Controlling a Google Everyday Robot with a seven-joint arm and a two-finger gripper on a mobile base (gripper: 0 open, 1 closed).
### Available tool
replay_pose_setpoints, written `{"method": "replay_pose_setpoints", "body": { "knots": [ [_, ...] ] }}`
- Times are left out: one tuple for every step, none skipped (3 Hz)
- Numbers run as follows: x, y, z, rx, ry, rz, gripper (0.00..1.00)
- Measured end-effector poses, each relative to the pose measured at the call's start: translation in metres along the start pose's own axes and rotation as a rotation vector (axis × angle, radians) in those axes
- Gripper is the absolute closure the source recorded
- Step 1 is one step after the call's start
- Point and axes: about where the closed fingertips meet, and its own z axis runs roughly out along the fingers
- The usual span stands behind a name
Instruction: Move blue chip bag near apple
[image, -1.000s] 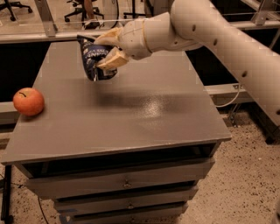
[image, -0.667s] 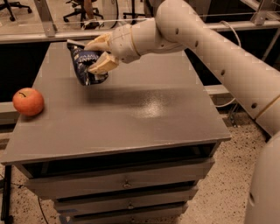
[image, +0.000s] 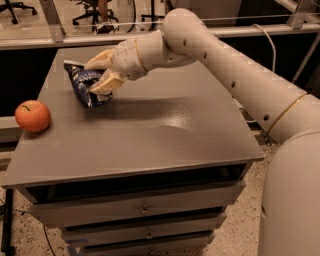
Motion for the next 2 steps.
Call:
{"method": "replay_pose_setpoints", "body": {
  "knots": [
    [0.001, 0.007, 0.014, -0.046, -0.019, 0.019, 0.83],
    [-0.006, 0.014, 0.029, -0.09, -0.054, 0.03, 0.59]
  ]
}}
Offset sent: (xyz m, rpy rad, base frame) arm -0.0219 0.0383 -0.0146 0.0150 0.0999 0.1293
